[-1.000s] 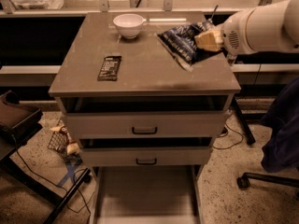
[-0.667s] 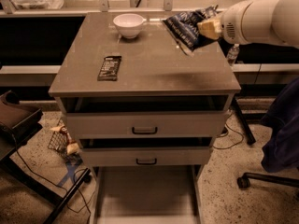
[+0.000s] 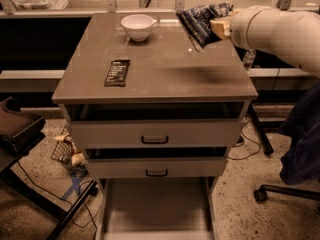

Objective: Pick blue chip bag from bottom drawer and place on counter

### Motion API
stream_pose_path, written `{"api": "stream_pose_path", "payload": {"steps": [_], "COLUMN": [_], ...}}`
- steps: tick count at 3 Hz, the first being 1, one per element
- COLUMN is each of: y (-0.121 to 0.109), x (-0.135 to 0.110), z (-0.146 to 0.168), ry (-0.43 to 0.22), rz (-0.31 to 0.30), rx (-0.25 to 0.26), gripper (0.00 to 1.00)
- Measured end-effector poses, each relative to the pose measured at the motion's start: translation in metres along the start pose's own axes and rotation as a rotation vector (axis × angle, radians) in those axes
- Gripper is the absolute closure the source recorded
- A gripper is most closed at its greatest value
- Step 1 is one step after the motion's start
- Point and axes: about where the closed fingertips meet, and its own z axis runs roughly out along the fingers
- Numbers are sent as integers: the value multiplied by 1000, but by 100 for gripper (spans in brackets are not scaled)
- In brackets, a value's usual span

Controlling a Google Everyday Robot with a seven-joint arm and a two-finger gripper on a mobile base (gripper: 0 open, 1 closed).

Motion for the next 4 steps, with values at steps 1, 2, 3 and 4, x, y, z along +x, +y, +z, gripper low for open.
{"api": "stream_pose_path", "payload": {"steps": [1,2,3,4], "y": [2,3,5,6], "x": [1,0,-1,-1], "z": [1,1,2,2], "ry": [4,4,3,2], "rz": [-1,-1,-2,-3], "rx": [-5,-7,-9,-11], "gripper": [52,28,5,0]}}
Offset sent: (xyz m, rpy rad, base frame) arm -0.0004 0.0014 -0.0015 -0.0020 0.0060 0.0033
